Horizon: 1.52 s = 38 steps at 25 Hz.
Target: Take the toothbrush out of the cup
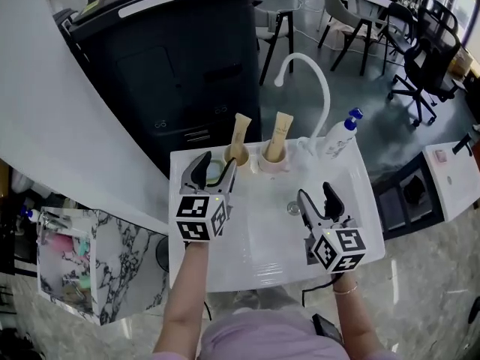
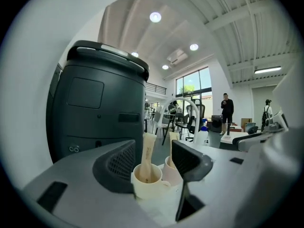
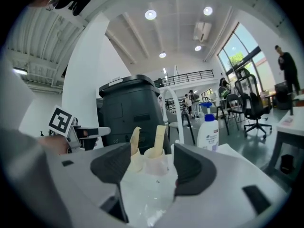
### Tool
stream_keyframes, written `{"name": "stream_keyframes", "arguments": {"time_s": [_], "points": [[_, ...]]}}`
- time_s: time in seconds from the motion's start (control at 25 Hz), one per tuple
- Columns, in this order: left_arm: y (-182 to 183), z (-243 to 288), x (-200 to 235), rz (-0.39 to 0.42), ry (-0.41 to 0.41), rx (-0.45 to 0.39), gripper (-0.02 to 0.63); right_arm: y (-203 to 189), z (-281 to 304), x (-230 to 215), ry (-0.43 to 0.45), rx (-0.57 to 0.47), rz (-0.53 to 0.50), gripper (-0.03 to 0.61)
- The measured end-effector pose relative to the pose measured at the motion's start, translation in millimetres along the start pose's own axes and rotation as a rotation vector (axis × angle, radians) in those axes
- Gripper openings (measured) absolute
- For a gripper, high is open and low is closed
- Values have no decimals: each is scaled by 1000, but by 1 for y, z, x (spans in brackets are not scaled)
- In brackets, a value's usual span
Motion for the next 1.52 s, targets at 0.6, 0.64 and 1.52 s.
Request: {"name": "stream_keyframes", "arguments": {"time_s": [0.6,0.64,1.52], "points": [[-30,108,13,61,70,124,196,-27,53,-25,81,69,27,277],[-32,112,14,62,73,132,196,-29,55,-26,85,73,31,276],[-17,118,15,101,140,44,38,-47,61,-32,133,124,78,256]]}}
Point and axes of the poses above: the fingertips, and each gripper's own axes: z forward along the fingers, x to its left, y out of its top, the point moved 1 cm from there along -z, backward along the fingers, and after that the axes turned 8 degrees about -z, right-handed, at the moved point
